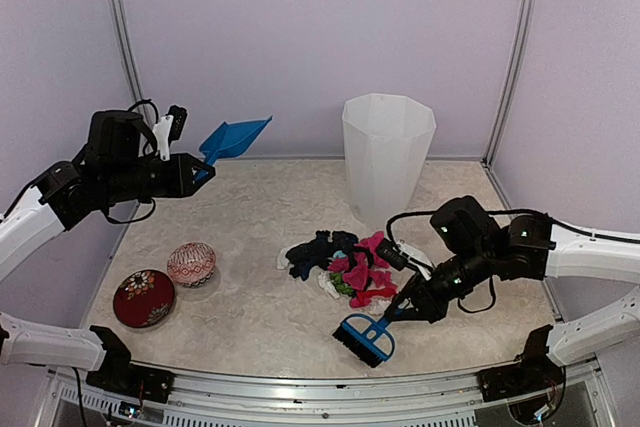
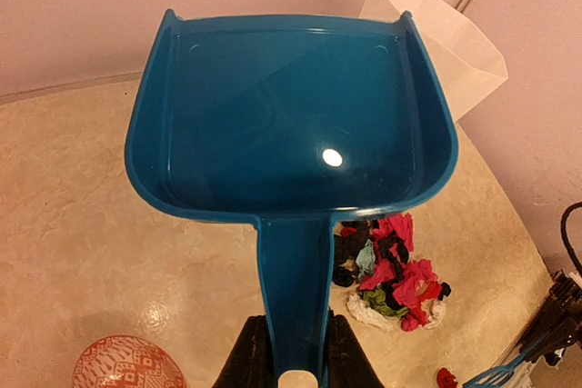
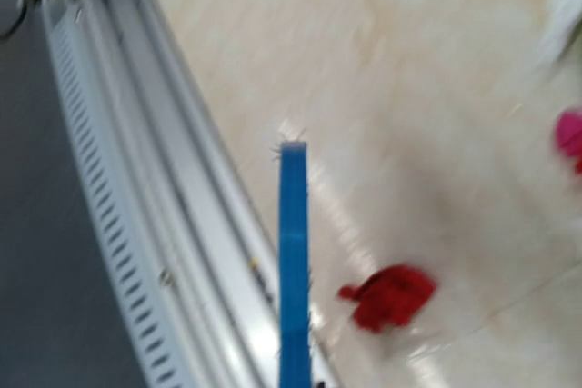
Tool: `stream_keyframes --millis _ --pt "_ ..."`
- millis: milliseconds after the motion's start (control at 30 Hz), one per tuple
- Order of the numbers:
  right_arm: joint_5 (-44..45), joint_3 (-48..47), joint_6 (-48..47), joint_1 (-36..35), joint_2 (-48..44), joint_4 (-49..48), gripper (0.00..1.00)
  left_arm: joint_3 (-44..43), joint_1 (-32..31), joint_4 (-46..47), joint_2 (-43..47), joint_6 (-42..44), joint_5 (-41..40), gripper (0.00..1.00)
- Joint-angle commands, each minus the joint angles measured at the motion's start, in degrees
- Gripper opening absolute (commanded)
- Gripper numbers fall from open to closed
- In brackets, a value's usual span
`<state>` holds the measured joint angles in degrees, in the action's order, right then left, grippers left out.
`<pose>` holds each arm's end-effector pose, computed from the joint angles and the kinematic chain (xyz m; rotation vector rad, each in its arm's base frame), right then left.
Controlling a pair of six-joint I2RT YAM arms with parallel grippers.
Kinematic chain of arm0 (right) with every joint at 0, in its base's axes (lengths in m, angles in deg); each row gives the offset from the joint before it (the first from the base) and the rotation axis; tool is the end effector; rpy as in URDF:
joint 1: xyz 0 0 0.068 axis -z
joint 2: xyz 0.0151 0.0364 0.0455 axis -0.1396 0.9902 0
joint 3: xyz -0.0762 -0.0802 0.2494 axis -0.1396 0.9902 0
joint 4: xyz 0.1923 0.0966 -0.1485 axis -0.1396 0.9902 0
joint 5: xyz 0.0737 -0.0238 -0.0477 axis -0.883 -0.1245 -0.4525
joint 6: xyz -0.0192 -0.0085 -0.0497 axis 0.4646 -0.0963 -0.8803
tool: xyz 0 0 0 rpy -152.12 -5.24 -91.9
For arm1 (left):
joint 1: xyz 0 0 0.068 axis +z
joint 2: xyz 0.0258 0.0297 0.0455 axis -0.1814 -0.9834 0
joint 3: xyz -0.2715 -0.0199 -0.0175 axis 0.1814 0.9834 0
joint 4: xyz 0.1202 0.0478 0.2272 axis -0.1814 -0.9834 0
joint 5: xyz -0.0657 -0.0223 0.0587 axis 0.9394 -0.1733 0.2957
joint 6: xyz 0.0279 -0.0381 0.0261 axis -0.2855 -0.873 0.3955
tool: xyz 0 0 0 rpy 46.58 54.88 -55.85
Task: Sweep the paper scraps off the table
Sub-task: Sweep the paper scraps at the center of the board.
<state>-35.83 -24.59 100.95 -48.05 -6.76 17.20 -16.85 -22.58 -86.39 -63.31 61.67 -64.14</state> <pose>0.1126 0.1962 0.2504 -1.0897 2.4007 1.0856 0.1882 -0.1233 0.3706 0.2502 2.0575 -0.6053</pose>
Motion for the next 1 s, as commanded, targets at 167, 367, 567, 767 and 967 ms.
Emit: stream_keyframes --millis 167,367,567,767,967 --pt "-2.6 -7.4 -4.2 -1.8 9.7 9.9 0.0 3.5 0.1 0.1 2.6 2.5 -0.8 0.0" --pt "8.3 -13.9 -8.6 -1.7 17.2 14.4 0.0 5.4 0.1 0.2 3.4 2.7 0.7 0.0" --pt "23.2 -23.4 -14.2 -1.5 23.3 18.5 0.0 7.2 -0.1 0.6 4.7 2.2 2.5 0.0" --pt "30.2 -30.9 -19.7 -0.7 26.2 20.5 0.0 9.4 -0.7 0.1 5.9 0.9 3.3 0.0" --pt "30.1 -35.8 -20.6 -0.1 25.8 22.5 0.0 11.4 -4.1 -1.5 6.6 -0.8 0.7 0.0"
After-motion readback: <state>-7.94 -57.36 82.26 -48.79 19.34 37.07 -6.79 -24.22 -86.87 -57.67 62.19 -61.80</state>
